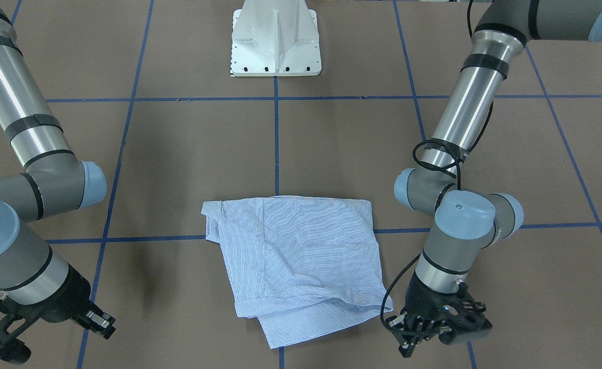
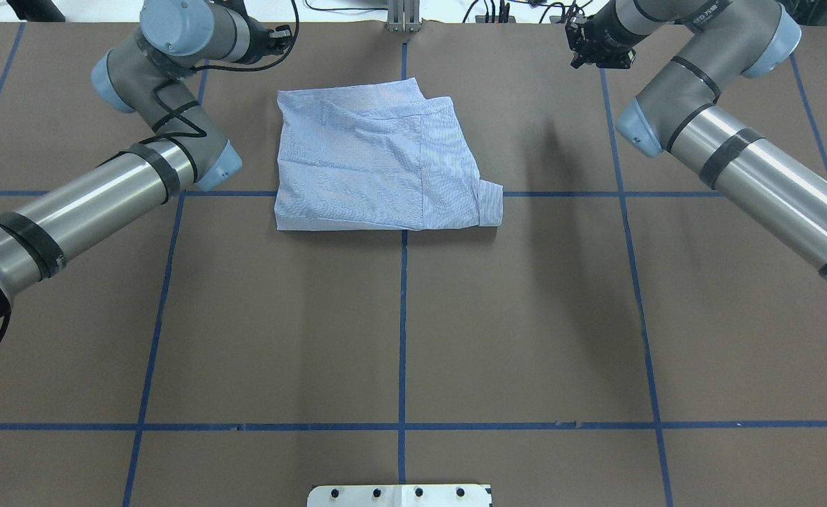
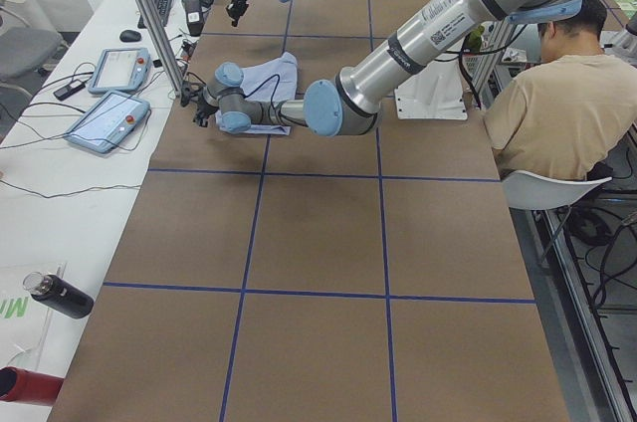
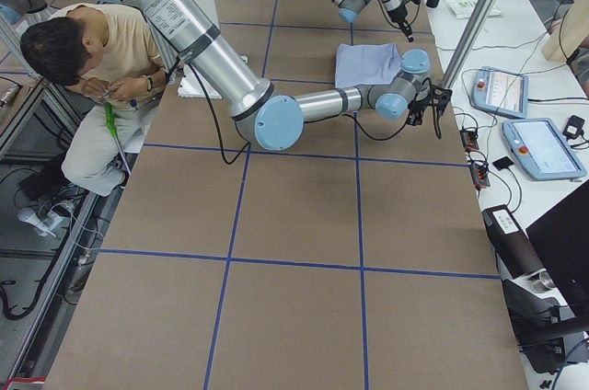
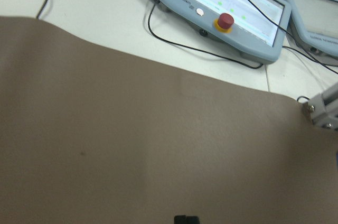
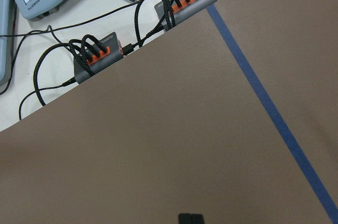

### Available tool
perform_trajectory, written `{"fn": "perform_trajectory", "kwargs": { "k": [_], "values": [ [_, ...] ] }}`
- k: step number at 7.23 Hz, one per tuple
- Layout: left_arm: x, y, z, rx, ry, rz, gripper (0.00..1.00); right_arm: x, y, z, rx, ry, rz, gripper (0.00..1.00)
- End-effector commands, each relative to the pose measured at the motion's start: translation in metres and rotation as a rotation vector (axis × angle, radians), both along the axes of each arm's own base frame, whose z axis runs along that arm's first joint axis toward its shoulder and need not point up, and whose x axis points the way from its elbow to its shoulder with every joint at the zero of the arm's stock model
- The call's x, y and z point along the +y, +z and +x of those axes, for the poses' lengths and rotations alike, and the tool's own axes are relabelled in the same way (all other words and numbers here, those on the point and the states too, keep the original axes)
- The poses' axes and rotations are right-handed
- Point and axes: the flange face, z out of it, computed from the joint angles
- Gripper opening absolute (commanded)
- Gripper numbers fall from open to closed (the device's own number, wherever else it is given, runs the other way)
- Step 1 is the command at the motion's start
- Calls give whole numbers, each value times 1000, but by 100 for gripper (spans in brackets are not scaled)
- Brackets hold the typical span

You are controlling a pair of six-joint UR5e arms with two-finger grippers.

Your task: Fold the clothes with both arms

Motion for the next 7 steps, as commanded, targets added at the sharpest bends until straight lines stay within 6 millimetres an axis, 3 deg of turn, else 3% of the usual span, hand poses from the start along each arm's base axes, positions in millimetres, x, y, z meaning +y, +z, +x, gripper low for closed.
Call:
{"fn": "perform_trajectory", "kwargs": {
  "k": [1, 2, 3, 5, 6, 7],
  "values": [
    [-24, -7, -50, -7, 43, 27, 0, -3, -10, 19, -5, -7, 37, 0],
    [-27, -15, -62, -12, 54, 56, 0, 6, -6, 37, -32, -30, 32, 4],
    [-28, -9, -103, -24, 148, 84, 0, 11, 7, 64, -48, -81, 44, 16],
    [11, 13, -188, -125, 290, 135, 0, 21, 31, 107, -18, -143, 65, 26],
    [31, 31, -229, -155, 353, 169, 0, 24, 42, 135, 16, -210, 86, 27],
    [48, 54, -274, -191, 384, 200, 0, 33, 68, 172, 67, -304, 165, 28]
  ]
}}
